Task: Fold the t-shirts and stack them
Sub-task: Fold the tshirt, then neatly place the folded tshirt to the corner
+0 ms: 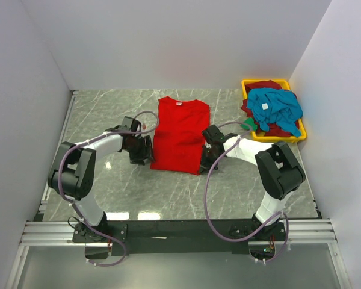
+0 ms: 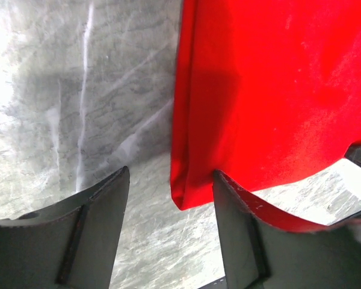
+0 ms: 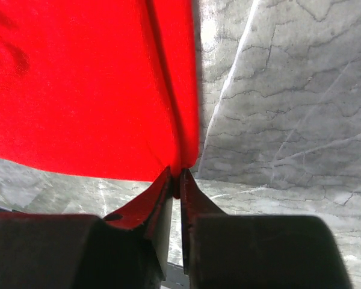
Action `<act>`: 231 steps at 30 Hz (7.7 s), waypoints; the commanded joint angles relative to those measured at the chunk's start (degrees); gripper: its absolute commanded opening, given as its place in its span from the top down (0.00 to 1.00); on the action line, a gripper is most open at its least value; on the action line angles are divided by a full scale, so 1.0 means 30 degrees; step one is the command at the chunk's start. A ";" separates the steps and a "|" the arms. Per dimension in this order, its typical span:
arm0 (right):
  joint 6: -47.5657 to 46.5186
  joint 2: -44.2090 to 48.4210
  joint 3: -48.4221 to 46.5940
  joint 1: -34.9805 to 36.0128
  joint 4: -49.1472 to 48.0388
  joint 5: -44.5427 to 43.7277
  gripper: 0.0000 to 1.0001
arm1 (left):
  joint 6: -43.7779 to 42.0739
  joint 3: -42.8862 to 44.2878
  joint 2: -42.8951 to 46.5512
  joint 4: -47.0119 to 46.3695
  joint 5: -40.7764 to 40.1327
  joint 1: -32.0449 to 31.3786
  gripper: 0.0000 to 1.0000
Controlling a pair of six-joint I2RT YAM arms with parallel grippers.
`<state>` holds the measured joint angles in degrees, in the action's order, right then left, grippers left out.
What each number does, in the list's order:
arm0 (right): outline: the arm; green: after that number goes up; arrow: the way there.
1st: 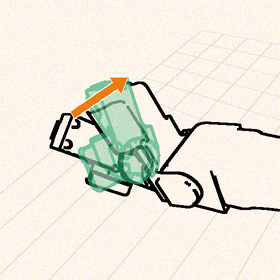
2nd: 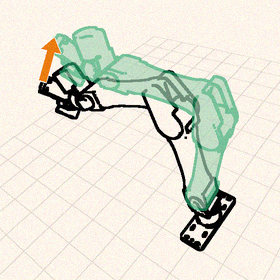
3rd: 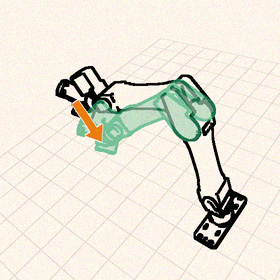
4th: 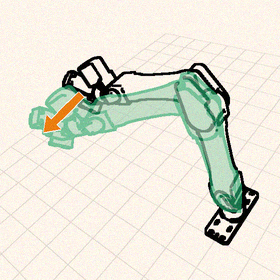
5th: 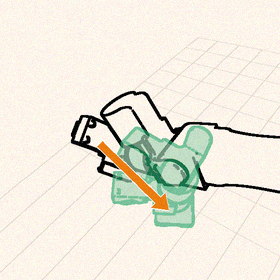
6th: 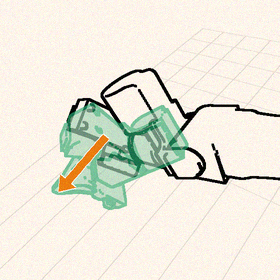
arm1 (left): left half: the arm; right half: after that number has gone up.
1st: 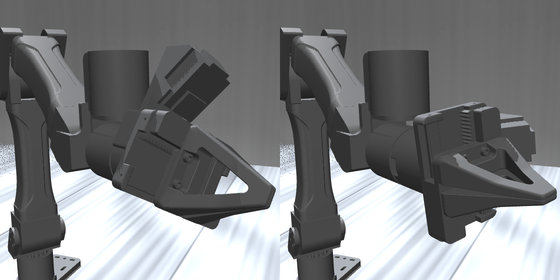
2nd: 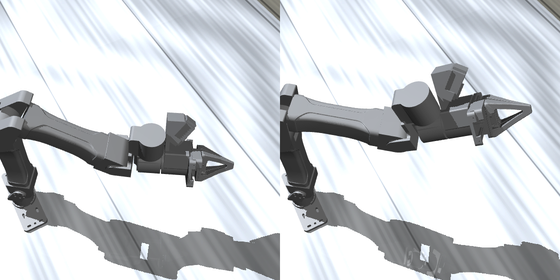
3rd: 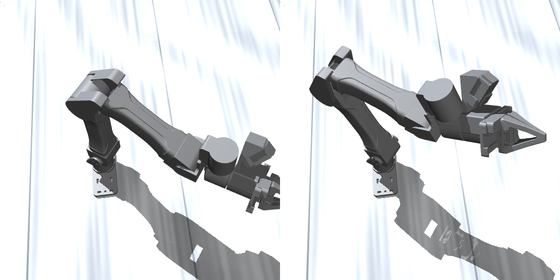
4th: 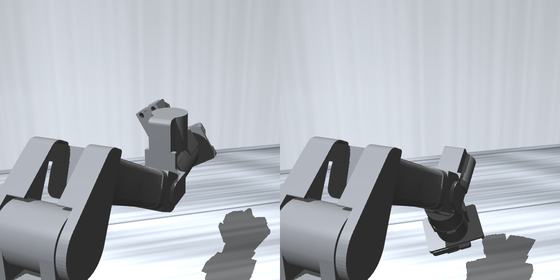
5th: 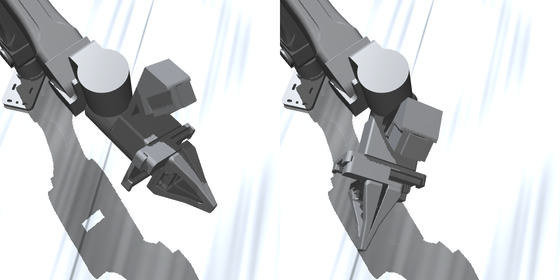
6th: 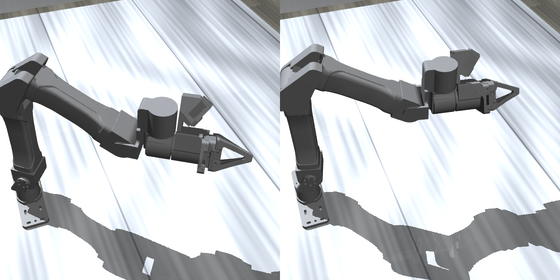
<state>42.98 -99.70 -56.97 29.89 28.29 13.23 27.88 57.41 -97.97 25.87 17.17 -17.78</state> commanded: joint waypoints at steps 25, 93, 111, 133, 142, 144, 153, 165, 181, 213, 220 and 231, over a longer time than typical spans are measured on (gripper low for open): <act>0.0058 -0.0311 0.0065 0.0261 0.0032 -0.0544 0.90 | -0.0387 -0.0474 -0.1150 0.0957 -0.0361 -0.0987 0.71; -0.1257 0.6755 -0.5116 -0.1054 0.8031 -0.4090 1.00 | -0.0591 0.5383 0.3188 0.9336 0.4356 0.0273 1.00; -0.3897 -0.1359 -1.4429 -0.3576 0.9171 -0.3621 1.00 | -0.0709 1.2062 -0.3374 1.0010 0.4413 0.1941 1.00; -0.4834 -0.9069 -2.1789 -0.4924 0.9260 -0.2333 1.00 | -0.0153 1.6722 -0.9352 0.8752 0.5410 0.3524 0.99; -0.5011 -1.0682 -2.3138 -0.5012 0.8880 -0.1717 1.00 | 0.0579 1.7396 -1.0406 0.7287 0.5293 0.3847 0.99; -0.5069 -1.0858 -2.3343 -0.4983 0.8734 -0.1541 0.89 | 0.0901 1.7863 -1.0583 0.6965 0.5001 0.3934 0.84; -0.5596 -0.8547 -2.1356 -0.4983 0.6687 -0.1101 0.37 | 0.1781 1.6323 -0.8683 0.5150 0.3710 0.4374 0.30; -0.5656 -0.4796 -1.4675 -0.3344 0.3931 -0.0545 0.37 | 0.1634 0.9376 -0.5166 0.1020 0.5790 0.3408 0.25; -0.4864 -0.3007 -1.1245 -0.2083 0.2346 -0.0046 0.37 | 0.2484 0.6792 -0.5456 -0.1855 0.4182 0.2060 0.23; -0.5128 -0.3856 -1.2826 -0.1994 0.3313 0.0598 0.38 | 0.1753 0.9369 -0.9500 -0.2121 0.1603 0.1621 0.83; -0.5420 -0.4090 -1.3528 -0.2023 0.3810 0.0452 0.38 | 0.0380 1.0979 -0.9151 0.0160 -0.1585 0.1708 1.00; -0.5977 -0.4412 -1.4144 -0.2082 0.4689 0.0071 0.37 | -0.1645 1.3236 -0.7918 0.2304 -0.6862 0.4459 1.00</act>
<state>26.65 -112.55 -96.51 23.40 40.93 14.35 26.61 94.50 -124.33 29.45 6.07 -8.47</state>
